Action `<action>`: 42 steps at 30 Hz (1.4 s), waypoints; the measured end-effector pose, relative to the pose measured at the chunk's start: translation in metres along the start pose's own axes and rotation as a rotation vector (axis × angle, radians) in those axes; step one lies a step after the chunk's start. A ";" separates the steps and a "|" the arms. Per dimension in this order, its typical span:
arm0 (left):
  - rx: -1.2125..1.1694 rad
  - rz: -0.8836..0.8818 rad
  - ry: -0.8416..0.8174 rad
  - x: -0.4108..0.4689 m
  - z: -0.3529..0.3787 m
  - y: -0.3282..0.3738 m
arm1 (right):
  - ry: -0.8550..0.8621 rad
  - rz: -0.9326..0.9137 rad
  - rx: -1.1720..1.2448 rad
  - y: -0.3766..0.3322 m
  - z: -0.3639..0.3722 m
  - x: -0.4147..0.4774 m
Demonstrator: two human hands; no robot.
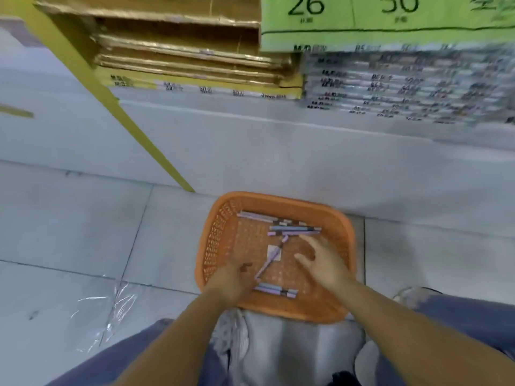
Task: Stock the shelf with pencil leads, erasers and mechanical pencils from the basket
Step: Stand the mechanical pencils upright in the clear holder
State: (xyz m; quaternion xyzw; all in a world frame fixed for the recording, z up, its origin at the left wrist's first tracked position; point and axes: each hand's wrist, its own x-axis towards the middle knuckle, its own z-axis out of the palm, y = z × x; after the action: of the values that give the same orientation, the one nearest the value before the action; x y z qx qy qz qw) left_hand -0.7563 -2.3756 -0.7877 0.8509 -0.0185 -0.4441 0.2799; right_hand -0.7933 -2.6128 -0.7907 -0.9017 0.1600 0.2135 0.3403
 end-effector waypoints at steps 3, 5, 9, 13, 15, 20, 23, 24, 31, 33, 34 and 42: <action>-0.037 0.008 -0.011 0.017 0.016 0.003 | 0.054 -0.016 -0.129 0.007 0.004 0.025; -0.038 0.026 0.011 0.027 0.025 0.005 | 0.050 -0.028 -0.212 0.013 0.008 0.037; -0.053 0.032 0.054 0.042 0.038 0.006 | 0.051 -0.004 -0.281 0.026 0.018 0.043; -0.026 0.021 0.153 0.047 0.041 0.010 | 0.106 0.009 -0.292 0.028 0.020 0.047; 0.049 0.022 0.163 0.051 0.041 0.012 | 0.074 0.008 -0.250 0.027 0.021 0.050; 0.201 0.019 0.062 0.053 0.028 0.007 | -0.017 0.004 -0.203 0.024 0.017 0.053; 0.245 0.048 -0.062 0.050 0.014 0.004 | -0.039 -0.004 -0.261 0.021 0.015 0.051; 0.258 0.051 -0.111 0.049 0.010 0.004 | -0.051 0.001 -0.283 0.020 0.014 0.050; 0.407 0.066 -0.337 0.040 0.004 0.003 | -0.161 0.044 -0.177 0.026 0.016 0.039; 0.451 0.073 -0.392 0.040 0.006 0.002 | -0.169 0.083 -0.035 0.029 0.018 0.036; 0.467 0.076 -0.411 0.040 0.007 0.002 | -0.165 0.115 0.040 0.029 0.019 0.033; 0.540 0.089 -0.527 0.042 0.008 0.005 | -0.038 0.034 0.155 0.008 0.019 0.037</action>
State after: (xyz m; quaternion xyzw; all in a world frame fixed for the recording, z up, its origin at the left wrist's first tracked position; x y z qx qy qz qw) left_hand -0.7361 -2.3957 -0.8205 0.7491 -0.2434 -0.6141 0.0501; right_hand -0.7707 -2.6110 -0.8260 -0.8655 0.1846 0.2233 0.4085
